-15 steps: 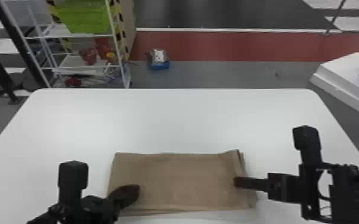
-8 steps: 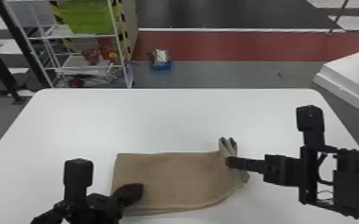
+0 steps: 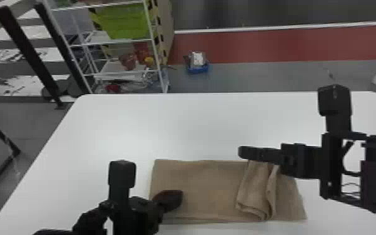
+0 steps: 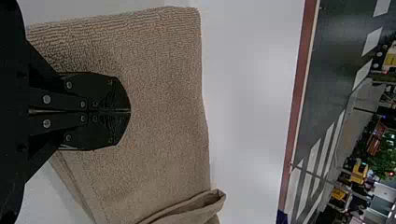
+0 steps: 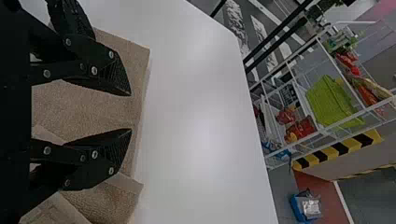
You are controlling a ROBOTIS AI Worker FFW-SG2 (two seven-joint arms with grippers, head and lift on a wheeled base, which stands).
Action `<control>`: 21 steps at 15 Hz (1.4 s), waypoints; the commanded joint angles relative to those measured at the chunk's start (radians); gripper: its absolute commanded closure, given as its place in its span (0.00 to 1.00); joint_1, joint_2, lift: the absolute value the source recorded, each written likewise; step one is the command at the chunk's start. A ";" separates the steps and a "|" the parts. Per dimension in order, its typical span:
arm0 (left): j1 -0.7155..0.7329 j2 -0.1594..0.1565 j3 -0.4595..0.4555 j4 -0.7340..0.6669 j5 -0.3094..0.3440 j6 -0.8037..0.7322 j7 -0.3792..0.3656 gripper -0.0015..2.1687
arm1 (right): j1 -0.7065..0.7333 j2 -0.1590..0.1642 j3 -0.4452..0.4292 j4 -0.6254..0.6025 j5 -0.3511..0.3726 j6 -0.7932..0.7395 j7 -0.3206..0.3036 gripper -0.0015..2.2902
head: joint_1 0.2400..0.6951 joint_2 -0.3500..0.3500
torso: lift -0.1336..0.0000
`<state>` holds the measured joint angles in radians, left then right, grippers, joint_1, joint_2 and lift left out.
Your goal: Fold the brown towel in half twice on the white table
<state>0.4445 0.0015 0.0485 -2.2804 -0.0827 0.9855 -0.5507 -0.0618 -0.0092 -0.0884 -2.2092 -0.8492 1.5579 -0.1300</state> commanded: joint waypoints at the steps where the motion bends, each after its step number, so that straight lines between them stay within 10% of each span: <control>1: -0.003 -0.004 0.007 -0.001 -0.002 0.008 -0.009 0.95 | 0.019 -0.011 -0.024 -0.021 0.067 0.014 -0.002 0.09 | 1.00 0.70 | 0.07; 7: -0.027 -0.004 0.005 0.030 -0.005 0.005 -0.014 0.95 | 0.019 -0.054 -0.045 0.091 0.053 0.014 0.055 0.15 | 1.00 0.58 | 0.07; 15: -0.029 -0.004 0.007 0.050 -0.006 -0.004 -0.017 0.95 | -0.007 0.001 0.202 0.220 0.137 0.014 0.066 0.22 | 1.00 0.78 | 0.07; 21: -0.033 -0.004 0.017 0.052 -0.003 -0.004 -0.023 0.95 | -0.021 -0.009 0.205 0.250 0.196 0.014 0.067 0.26 | 1.00 0.84 | 0.07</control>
<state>0.4123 0.0015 0.0615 -2.2272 -0.0867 0.9810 -0.5737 -0.0822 -0.0114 0.1301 -1.9531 -0.6655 1.5578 -0.0629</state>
